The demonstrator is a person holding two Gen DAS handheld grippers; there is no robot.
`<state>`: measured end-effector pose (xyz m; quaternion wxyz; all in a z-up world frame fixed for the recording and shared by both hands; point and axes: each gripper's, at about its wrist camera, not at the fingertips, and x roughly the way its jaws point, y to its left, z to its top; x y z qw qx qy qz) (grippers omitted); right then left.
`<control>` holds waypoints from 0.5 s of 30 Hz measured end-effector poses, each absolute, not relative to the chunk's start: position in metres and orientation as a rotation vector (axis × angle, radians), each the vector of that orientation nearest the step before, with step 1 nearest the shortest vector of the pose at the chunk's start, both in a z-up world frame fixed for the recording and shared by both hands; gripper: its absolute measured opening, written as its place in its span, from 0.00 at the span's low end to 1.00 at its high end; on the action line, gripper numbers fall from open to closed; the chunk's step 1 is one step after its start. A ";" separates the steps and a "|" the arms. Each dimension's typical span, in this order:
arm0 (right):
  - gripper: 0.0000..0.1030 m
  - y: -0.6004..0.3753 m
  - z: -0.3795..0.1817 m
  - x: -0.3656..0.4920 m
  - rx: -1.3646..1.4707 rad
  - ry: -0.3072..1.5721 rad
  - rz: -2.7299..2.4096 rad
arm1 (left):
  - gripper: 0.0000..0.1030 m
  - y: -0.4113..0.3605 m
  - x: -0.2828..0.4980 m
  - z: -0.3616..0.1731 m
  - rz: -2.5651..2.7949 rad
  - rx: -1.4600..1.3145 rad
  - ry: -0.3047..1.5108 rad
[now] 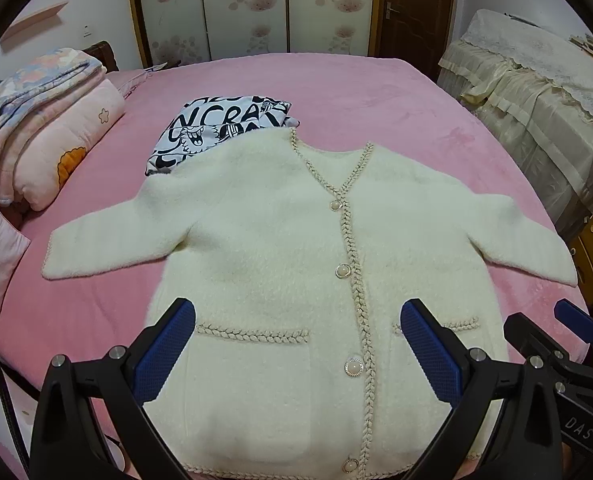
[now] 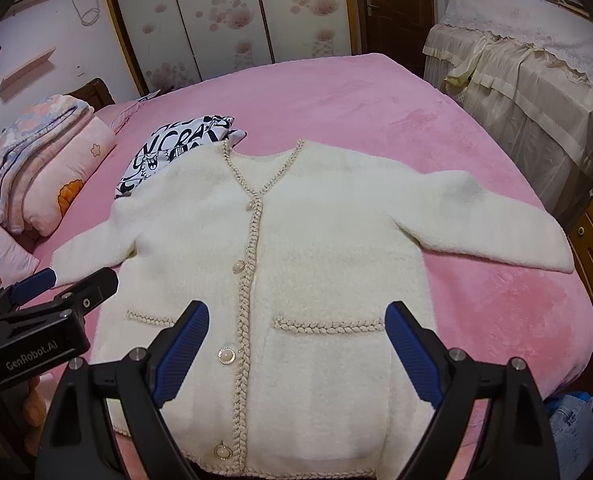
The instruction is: Fold large clothes
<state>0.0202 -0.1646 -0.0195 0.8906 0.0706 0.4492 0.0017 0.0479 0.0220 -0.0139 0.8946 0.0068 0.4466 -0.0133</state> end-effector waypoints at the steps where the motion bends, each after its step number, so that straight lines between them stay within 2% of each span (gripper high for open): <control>1: 0.88 -0.165 -0.019 0.020 0.150 0.931 0.003 | 0.99 0.021 0.047 -0.014 -0.028 0.018 0.926; 15: 0.88 -0.171 -0.008 -0.002 0.141 0.893 -0.028 | 0.99 0.010 0.029 -0.014 -0.080 0.021 0.936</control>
